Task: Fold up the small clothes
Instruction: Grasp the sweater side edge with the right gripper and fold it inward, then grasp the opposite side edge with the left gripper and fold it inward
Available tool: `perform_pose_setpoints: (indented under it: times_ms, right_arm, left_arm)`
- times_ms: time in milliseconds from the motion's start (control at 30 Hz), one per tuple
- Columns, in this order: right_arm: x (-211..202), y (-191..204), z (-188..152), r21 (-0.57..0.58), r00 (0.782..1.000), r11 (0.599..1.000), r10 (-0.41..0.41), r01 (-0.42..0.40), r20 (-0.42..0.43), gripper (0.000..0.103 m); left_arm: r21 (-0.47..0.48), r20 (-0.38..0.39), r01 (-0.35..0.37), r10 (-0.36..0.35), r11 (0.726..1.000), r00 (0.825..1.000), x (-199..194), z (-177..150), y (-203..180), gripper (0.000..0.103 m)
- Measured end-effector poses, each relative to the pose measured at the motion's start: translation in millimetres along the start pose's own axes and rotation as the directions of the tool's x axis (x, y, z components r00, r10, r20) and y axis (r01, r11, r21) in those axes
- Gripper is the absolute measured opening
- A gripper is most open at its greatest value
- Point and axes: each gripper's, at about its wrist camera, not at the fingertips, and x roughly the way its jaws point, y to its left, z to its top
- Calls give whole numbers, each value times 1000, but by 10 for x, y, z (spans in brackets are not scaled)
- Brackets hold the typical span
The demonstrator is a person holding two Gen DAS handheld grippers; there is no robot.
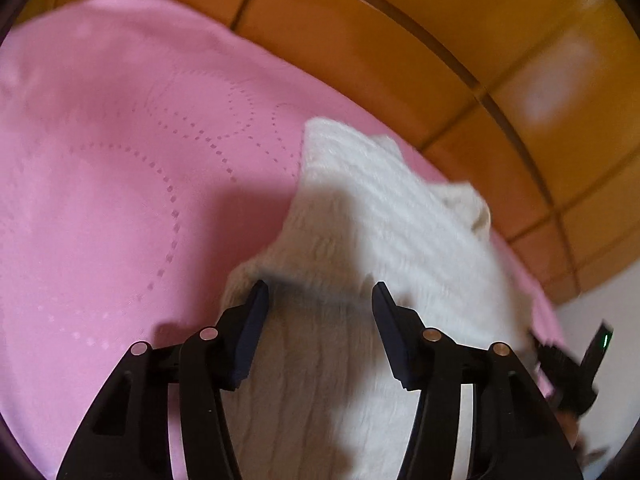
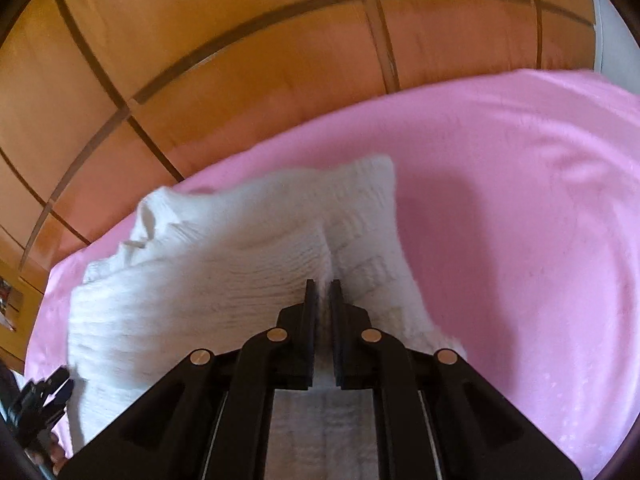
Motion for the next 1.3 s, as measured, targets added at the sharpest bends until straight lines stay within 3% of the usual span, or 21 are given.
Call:
perform_pose_setpoints:
  times_ms: [133, 200, 333, 467, 600, 700, 800, 833, 867, 933, 1033, 1100, 1167, 1233, 1300]
  right_arm:
    - [-86, -2, 11, 7, 999, 1000, -13, 13, 33, 18]
    - [-193, 32, 27, -13, 998, 1000, -21, 21, 62, 28]
    - [-422, 197, 7, -78, 993, 997, 4, 6, 119, 37]
    - [-426, 501, -104, -189, 994, 981, 54, -35, 98, 43]
    - [-280, 711, -240, -266, 997, 963, 50, -33, 58, 46]
    - [-166, 750, -282, -270, 998, 962, 44, -33, 35, 47]
    - [-89, 775, -290, -271, 999, 962, 35, -26, 28, 49]
    - [-73, 778, -286, -273, 999, 962, 32, -24, 26, 49]
    - [-63, 778, -285, -278, 999, 961, 27, -19, 26, 49]
    - [-67, 774, -274, -284, 999, 959, 23, -13, 29, 49]
    - [-47, 799, -287, -305, 999, 952, 15, -4, 33, 52]
    - [-6, 810, -331, -327, 999, 945, -10, 21, 34, 54]
    - [49, 830, -373, -340, 999, 939, -34, 46, 40, 56]
    - [97, 850, -407, -361, 997, 930, -59, 73, 49, 57]
    - [122, 842, -420, -361, 996, 929, -64, 79, 54, 59]
  left_arm:
    - [25, 1, 47, -47, 999, 999, -228, 20, 58, 54]
    - [-9, 32, 80, -80, 997, 996, -339, 119, 160, 54]
    - [-81, 70, 81, -75, 993, 995, -365, 382, 344, 54]
    - [-164, 14, 129, -128, 978, 992, -67, 660, 422, 54]
    - [-226, -55, 169, -186, 959, 981, 266, 807, 421, 55]
    - [-276, -89, 189, -221, 942, 971, 504, 872, 390, 67]
    - [-290, -102, 212, -250, 933, 963, 664, 931, 320, 68]
    - [-284, -92, 242, -278, 928, 956, 674, 944, 269, 49]
    - [-262, -89, 245, -276, 934, 957, 665, 960, 215, 24]
    - [-166, -9, 220, -225, 961, 974, 509, 975, 66, 12]
    - [-63, 80, 145, -139, 987, 987, 311, 945, -56, 11]
    - [20, 132, -8, 6, 1000, 991, 301, 914, -144, 4]
    - [73, 107, -146, 138, 987, 985, 459, 903, -185, 4]
    - [86, 71, -231, 225, 969, 972, 566, 857, -156, 4]
    - [85, 101, -190, 181, 978, 978, 434, 777, -157, 4]
